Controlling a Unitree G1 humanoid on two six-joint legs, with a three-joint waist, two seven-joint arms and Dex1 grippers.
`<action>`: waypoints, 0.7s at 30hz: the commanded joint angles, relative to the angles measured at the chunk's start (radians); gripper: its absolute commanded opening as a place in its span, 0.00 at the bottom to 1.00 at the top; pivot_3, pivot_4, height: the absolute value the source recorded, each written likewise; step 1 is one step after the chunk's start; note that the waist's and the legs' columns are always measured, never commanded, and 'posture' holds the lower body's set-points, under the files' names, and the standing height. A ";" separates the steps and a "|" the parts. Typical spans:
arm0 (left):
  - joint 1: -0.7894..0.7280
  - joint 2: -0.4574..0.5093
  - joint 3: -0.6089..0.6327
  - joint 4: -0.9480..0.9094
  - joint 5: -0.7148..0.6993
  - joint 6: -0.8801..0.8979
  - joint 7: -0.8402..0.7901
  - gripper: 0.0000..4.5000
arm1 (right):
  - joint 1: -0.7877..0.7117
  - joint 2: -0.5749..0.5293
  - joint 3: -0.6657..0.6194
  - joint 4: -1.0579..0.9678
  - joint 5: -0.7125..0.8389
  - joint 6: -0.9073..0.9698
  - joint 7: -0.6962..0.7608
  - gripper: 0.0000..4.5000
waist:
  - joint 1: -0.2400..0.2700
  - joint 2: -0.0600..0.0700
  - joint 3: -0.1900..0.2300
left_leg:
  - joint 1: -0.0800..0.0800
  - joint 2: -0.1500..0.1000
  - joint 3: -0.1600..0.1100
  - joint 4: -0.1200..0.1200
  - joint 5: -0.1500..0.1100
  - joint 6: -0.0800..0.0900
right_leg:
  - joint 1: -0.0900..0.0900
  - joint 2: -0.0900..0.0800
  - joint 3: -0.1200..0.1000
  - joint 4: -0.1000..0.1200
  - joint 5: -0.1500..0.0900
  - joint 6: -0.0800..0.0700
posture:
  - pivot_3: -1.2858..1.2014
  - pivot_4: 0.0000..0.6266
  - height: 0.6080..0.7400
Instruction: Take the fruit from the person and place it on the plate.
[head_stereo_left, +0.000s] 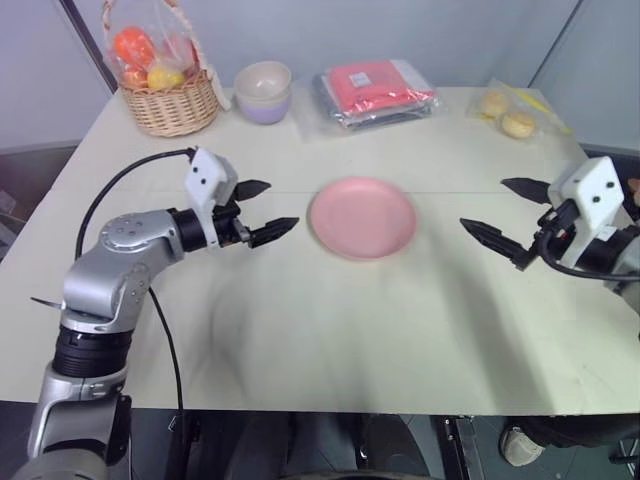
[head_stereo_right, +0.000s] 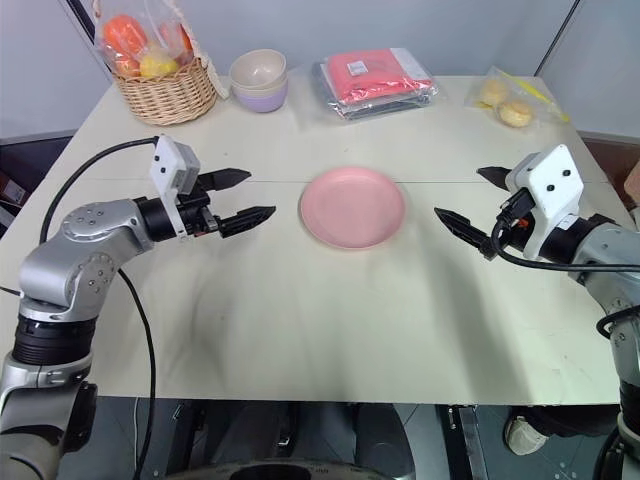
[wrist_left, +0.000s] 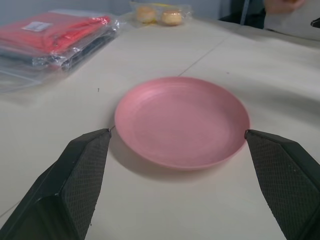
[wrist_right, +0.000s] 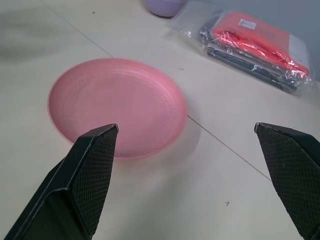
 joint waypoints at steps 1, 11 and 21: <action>-0.018 0.006 0.029 -0.026 -0.011 -0.008 0.012 1.00 | -0.021 -0.005 -0.013 -0.030 0.006 -0.009 -0.004 0.99 | 0.000 0.000 0.000 | 0.000 0.000 0.000 0.000 0.000 0.000 | 0.000 0.000 0.000 0.000 0.000 0.000 | 0.52 0.24 1.00; -0.014 0.013 0.041 -0.036 -0.040 0.008 0.017 1.00 | -0.027 -0.010 -0.007 -0.025 0.005 -0.011 0.001 0.99 | 0.000 0.000 0.000 | 0.000 0.000 0.000 0.000 0.000 0.000 | 0.000 0.000 0.000 0.000 0.000 0.000 | 0.52 0.24 1.00; -0.011 0.021 0.033 -0.039 -0.040 0.008 0.010 1.00 | -0.013 -0.010 -0.016 -0.022 0.004 -0.016 0.015 0.99 | 0.000 0.000 0.000 | 0.000 0.000 0.000 0.000 0.000 0.000 | 0.000 0.000 0.000 0.000 0.000 0.000 | 0.52 0.24 1.00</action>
